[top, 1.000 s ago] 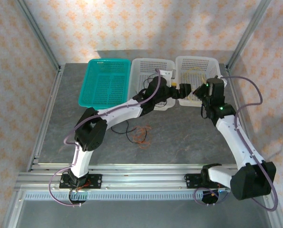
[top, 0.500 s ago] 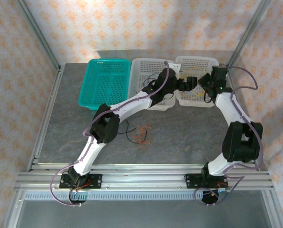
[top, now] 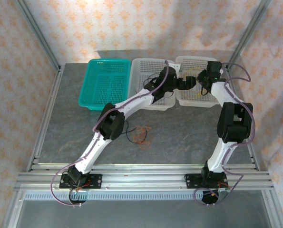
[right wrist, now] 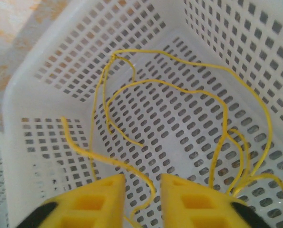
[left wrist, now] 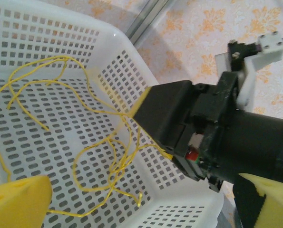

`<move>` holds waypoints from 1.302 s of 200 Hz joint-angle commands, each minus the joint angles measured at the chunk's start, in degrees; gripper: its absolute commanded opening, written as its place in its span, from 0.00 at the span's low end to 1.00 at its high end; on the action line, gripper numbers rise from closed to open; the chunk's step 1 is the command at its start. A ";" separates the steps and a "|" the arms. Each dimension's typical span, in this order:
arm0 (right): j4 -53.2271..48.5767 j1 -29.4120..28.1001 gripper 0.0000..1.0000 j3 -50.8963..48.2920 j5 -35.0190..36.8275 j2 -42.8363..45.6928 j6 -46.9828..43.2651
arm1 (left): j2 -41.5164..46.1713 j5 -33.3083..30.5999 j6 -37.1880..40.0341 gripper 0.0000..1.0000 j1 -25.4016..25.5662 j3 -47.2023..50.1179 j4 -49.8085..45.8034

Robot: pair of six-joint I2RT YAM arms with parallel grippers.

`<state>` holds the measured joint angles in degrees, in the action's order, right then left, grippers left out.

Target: Untangle the cables

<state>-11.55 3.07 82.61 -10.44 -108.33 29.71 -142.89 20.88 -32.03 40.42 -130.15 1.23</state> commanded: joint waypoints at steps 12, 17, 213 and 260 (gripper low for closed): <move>-0.30 0.20 0.45 0.95 1.04 0.23 0.52 | 0.69 1.63 0.04 0.99 -0.26 -1.60 -3.07; -0.23 0.18 0.48 0.76 1.03 0.40 0.44 | 1.05 1.62 0.20 0.99 -0.26 -1.01 -3.08; -5.00 -20.06 0.59 -23.17 13.62 38.86 -1.65 | 56.26 -15.30 3.38 0.93 3.43 71.13 16.09; -7.59 -31.51 0.56 -32.66 16.97 44.77 10.58 | 68.27 -23.43 1.81 0.93 5.27 86.60 14.39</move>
<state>-16.05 -23.94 54.04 1.69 -65.89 32.32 -79.44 3.53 -29.04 44.29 -48.51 13.50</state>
